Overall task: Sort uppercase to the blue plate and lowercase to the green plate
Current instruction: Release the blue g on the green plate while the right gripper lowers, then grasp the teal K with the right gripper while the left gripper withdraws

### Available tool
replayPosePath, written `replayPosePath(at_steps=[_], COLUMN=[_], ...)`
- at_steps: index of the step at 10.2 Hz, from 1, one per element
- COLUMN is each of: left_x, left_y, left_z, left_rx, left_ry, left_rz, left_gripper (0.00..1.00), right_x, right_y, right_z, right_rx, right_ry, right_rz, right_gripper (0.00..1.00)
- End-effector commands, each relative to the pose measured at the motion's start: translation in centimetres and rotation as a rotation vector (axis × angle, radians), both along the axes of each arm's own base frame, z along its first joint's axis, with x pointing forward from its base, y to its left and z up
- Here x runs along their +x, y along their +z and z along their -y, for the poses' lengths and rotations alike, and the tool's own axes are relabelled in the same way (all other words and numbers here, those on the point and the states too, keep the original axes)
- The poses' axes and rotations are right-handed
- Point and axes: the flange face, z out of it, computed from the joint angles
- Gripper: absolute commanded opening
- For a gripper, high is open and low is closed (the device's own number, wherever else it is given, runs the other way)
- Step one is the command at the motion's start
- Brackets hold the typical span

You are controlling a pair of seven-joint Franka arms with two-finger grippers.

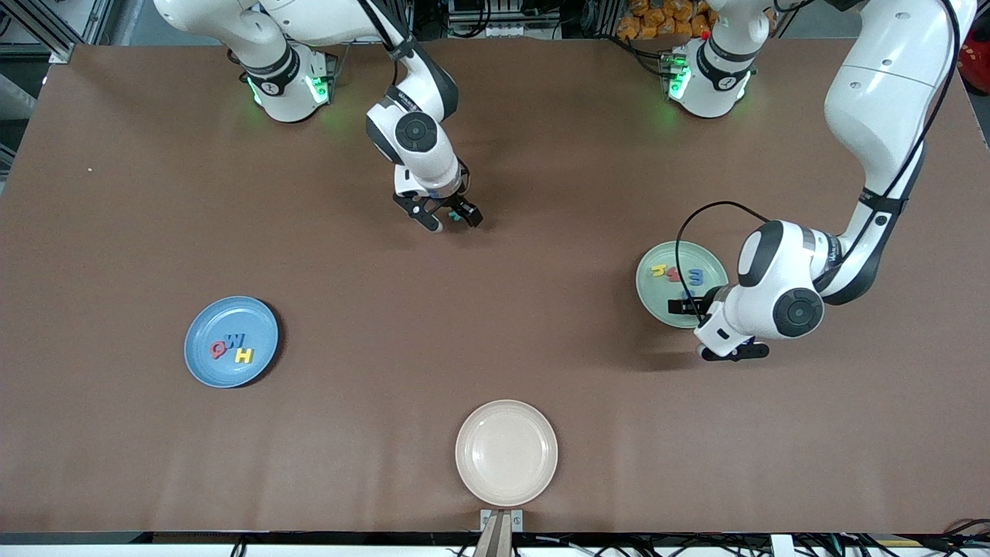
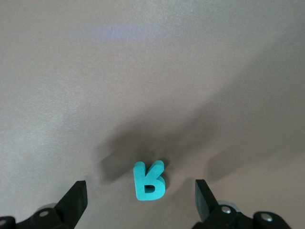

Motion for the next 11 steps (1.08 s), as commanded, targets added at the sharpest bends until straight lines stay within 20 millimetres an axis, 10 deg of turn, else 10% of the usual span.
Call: replayPosePath(at_steps=[1, 11], left_x=[0.1, 1.3], left_y=[2.5, 15.2], left_z=[-1.3, -6.9], left_rx=[0.02, -0.036], left_ry=[-0.033, -0.034], left_rz=[0.02, 0.007], left_gripper=[1.0, 1.0], right_x=[-1.3, -0.9], right_y=[-0.3, -1.3], right_z=[-0.6, -0.5], right_rx=[-0.004, 0.014], right_ry=[-0.008, -0.022], right_rz=[0.005, 0.023], right_gripper=[1.0, 1.0])
